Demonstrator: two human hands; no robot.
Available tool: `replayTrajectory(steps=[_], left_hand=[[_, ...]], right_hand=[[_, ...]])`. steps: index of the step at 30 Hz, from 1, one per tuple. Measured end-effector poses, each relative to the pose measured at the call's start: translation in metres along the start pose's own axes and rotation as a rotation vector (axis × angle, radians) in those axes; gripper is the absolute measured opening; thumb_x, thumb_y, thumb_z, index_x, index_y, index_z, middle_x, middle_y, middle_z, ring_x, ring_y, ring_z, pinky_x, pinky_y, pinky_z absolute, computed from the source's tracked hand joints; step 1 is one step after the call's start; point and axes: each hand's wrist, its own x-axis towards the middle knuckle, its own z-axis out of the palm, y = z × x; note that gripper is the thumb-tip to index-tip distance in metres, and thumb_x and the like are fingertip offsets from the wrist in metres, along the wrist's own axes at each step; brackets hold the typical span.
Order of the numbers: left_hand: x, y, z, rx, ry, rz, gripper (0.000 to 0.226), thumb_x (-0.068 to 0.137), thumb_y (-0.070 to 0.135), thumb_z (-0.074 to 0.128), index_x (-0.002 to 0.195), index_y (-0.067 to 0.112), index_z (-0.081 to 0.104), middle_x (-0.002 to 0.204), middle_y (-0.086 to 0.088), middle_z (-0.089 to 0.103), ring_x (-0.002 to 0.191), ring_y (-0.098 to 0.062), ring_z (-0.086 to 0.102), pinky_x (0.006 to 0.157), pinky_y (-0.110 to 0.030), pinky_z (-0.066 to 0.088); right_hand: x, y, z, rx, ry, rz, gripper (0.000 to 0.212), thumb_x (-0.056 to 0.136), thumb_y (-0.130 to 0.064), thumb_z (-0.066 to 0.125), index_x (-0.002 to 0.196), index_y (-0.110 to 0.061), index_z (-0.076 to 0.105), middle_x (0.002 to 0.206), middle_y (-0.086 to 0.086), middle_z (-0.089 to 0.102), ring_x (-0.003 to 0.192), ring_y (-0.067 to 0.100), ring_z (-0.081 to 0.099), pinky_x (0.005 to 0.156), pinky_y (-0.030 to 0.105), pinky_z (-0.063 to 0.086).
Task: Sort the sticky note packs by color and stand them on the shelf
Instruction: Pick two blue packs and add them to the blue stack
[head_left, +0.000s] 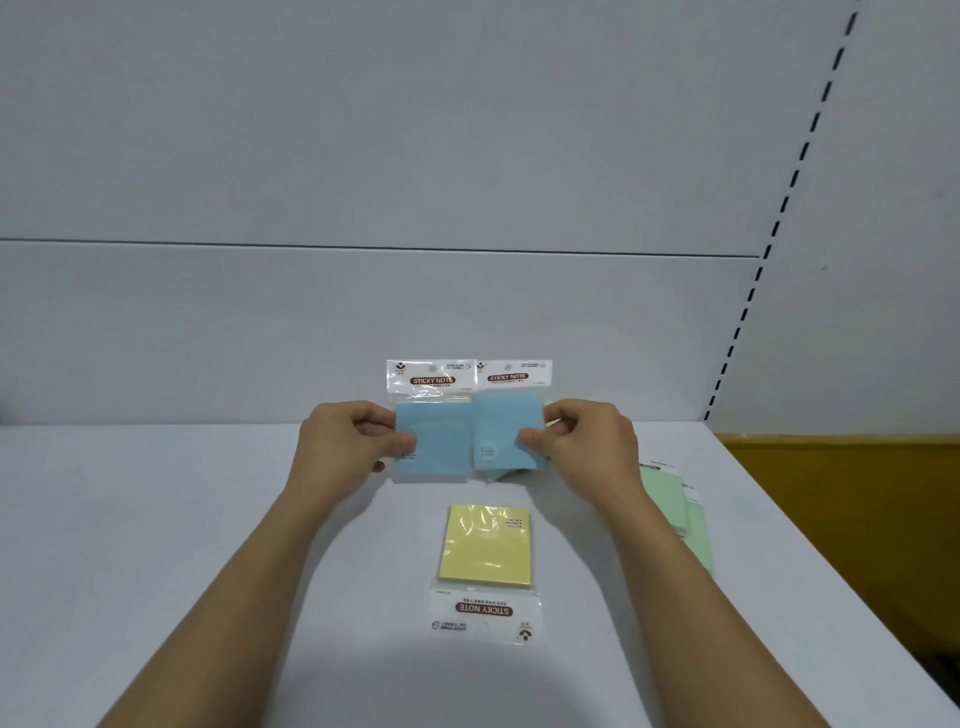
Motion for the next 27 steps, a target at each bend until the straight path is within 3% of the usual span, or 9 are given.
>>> replayTrajectory(steps=[10, 21, 27], left_hand=[[-0.004, 0.015, -0.036, -0.037, 0.136, 0.028, 0.018, 0.071, 0.004, 0.079, 0.072, 0.019, 0.07, 0.066, 0.003, 0.074, 0.064, -0.013, 0.071, 0.053, -0.024, 0.053], [-0.031, 0.009, -0.169, 0.043, 0.457, -0.015, 0.02, 0.069, 0.001, 0.08, 0.074, 0.013, 0.065, 0.068, -0.003, 0.065, 0.059, -0.013, 0.059, 0.047, -0.024, 0.049], [-0.062, -0.02, -0.248, 0.126, 0.594, -0.082, 0.018, 0.072, 0.003, 0.079, 0.082, 0.008, 0.065, 0.075, -0.011, 0.064, 0.067, -0.02, 0.065, 0.047, -0.026, 0.047]], right_hand=[[0.01, -0.032, 0.01, 0.137, 0.048, -0.093, 0.012, 0.073, -0.025, 0.079, 0.083, -0.025, 0.073, 0.068, -0.011, 0.066, 0.071, 0.014, 0.062, 0.065, 0.027, 0.046], [0.013, -0.14, 0.081, 0.151, -0.159, -0.37, 0.012, 0.073, -0.025, 0.078, 0.084, -0.024, 0.073, 0.069, -0.01, 0.066, 0.071, 0.014, 0.06, 0.064, 0.027, 0.043], [-0.009, -0.202, 0.149, 0.227, -0.307, -0.473, 0.013, 0.073, -0.024, 0.078, 0.084, -0.022, 0.073, 0.071, -0.006, 0.068, 0.073, 0.017, 0.063, 0.065, 0.028, 0.046]])
